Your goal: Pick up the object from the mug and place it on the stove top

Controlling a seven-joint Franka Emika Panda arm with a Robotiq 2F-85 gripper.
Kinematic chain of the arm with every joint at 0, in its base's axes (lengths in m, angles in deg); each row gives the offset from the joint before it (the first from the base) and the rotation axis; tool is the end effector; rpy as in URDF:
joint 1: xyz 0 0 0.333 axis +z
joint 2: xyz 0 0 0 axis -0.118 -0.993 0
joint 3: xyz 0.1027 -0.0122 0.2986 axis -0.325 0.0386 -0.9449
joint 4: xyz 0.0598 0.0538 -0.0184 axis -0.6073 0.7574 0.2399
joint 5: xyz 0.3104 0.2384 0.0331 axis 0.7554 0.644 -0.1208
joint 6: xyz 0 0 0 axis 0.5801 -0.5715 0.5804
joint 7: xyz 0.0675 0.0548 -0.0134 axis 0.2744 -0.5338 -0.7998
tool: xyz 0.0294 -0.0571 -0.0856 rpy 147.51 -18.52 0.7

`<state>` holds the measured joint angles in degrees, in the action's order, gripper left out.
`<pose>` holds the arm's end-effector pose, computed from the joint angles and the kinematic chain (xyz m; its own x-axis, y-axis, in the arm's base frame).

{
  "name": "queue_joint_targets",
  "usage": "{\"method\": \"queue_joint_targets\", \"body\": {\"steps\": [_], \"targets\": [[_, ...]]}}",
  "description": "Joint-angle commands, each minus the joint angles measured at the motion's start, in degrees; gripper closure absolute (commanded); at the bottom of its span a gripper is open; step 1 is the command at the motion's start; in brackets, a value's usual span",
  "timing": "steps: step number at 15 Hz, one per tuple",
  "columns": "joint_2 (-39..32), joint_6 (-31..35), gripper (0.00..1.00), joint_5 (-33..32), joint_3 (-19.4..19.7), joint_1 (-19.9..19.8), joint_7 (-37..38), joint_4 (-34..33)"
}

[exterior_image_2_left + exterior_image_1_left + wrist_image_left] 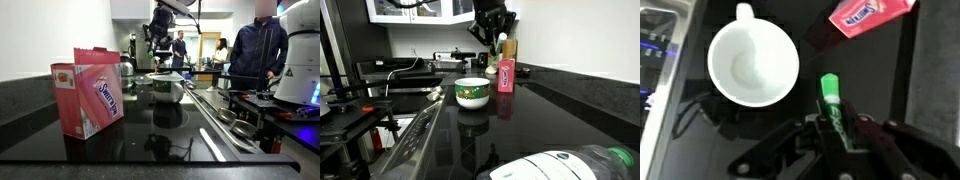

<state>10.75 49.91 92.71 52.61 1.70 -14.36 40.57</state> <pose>0.5547 -0.0979 0.3356 0.3230 -0.8951 -0.3074 -0.9024 -0.1934 -0.3852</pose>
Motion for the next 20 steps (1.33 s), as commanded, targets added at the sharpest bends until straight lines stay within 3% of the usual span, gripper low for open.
{"method": "queue_joint_targets", "body": {"steps": [1,8,20], "targets": [[-3.56,0.24,0.95,4.27,0.71,-0.96,4.87,-3.94],[-13.95,-1.93,0.95,24.90,0.46,-5.40,-2.00,-10.56],[-30.22,-6.77,0.95,37.23,0.01,-8.75,-6.71,-22.52]]}}
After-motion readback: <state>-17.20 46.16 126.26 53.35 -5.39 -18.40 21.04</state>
